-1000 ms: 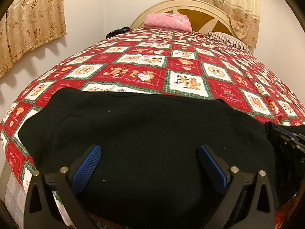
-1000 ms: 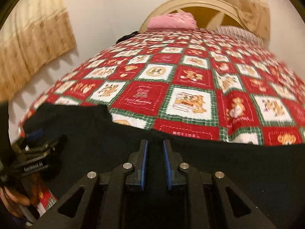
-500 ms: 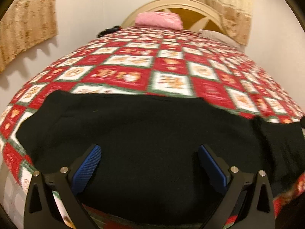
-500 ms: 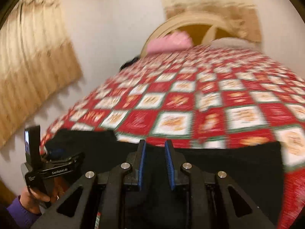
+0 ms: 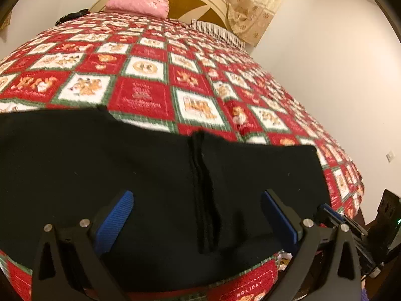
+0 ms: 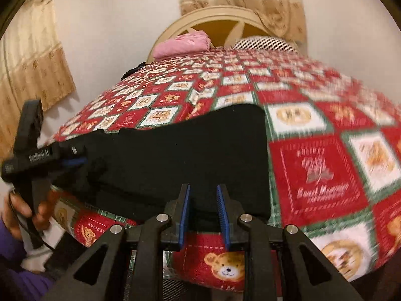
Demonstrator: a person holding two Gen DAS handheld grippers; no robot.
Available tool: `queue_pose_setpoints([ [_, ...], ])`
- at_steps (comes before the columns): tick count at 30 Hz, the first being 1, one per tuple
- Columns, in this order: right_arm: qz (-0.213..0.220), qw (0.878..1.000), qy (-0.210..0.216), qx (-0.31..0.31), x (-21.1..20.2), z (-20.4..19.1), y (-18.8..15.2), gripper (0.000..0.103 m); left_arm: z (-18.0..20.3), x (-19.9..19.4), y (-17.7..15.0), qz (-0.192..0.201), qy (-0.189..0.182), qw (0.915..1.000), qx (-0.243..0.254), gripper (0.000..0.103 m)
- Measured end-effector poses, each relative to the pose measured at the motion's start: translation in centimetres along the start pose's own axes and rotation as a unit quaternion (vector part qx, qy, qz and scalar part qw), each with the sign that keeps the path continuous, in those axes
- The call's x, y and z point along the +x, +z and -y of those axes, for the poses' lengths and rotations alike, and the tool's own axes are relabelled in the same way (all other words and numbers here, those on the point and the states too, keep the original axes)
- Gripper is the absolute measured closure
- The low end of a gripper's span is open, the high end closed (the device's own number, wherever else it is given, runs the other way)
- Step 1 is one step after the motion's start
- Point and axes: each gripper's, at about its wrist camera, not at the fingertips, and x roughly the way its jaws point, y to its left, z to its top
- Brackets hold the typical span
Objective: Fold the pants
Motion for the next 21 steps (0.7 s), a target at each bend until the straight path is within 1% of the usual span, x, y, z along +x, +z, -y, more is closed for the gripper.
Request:
queue_pose_setpoints([
  [1,0.001,1.0,0.003,0.004,0.0,0.2,-0.2,0.08,0.6,0.0,-0.3,0.007,0.009,0.9999,0.012,0.001],
  [2,0.002,1.0,0.004,0.003,0.0,0.2,-0.2,0.08,1.3,0.2,-0.5,0.005,0.008,0.9996,0.026,0.005],
  [3,0.003,1.0,0.003,-0.001,0.0,0.2,-0.3,0.08,1.7,0.1,-0.7,0.001,0.005,0.9996,0.029,0.011],
  [4,0.003,1.0,0.001,-0.006,0.0,0.0,-0.3,0.08,1.9,-0.1,-0.9,0.001,0.004,0.9996,0.029,0.013],
  [6,0.004,1.0,-0.004,-0.013,0.0,-0.2,-0.5,0.08,2.6,-0.2,-1.4,-0.004,-0.01,0.9994,0.033,0.017],
  [7,0.005,1.0,-0.005,-0.014,0.0,-0.3,-0.7,0.08,2.8,-0.1,-1.6,-0.006,-0.01,0.9992,0.038,0.018],
  [9,0.006,1.0,-0.006,-0.014,0.1,-0.3,-0.7,0.08,3.4,0.0,-2.0,-0.004,0.011,0.9986,0.051,0.032],
  [10,0.006,1.0,-0.006,-0.013,0.1,-0.3,-0.7,0.08,3.6,0.0,-2.3,-0.002,0.017,0.9983,0.055,0.036],
  [12,0.006,1.0,-0.007,-0.012,0.1,-0.3,-0.7,0.08,3.5,-0.2,-2.4,0.0,0.033,0.9981,0.052,0.054],
  [13,0.006,1.0,-0.007,-0.012,0.1,-0.3,-0.7,0.08,3.5,-0.2,-2.3,-0.001,0.039,0.998,0.051,0.059],
  [14,0.006,1.0,-0.008,-0.013,0.1,-0.3,-0.7,0.08,3.1,-0.2,-2.2,-0.004,0.046,0.9979,0.046,0.066],
  [15,0.007,1.0,-0.009,-0.014,0.1,-0.3,-0.8,0.08,2.8,-0.2,-2.1,-0.005,0.046,0.9981,0.041,0.069],
  [17,0.007,1.0,-0.014,-0.018,0.2,-0.5,-0.8,0.08,2.6,-0.2,-2.1,-0.006,0.049,0.9981,0.037,0.072],
  [21,0.006,0.999,-0.027,-0.033,0.2,-1.0,-0.8,0.08,3.8,-0.1,-2.5,-0.006,0.082,0.9943,0.068,0.073],
])
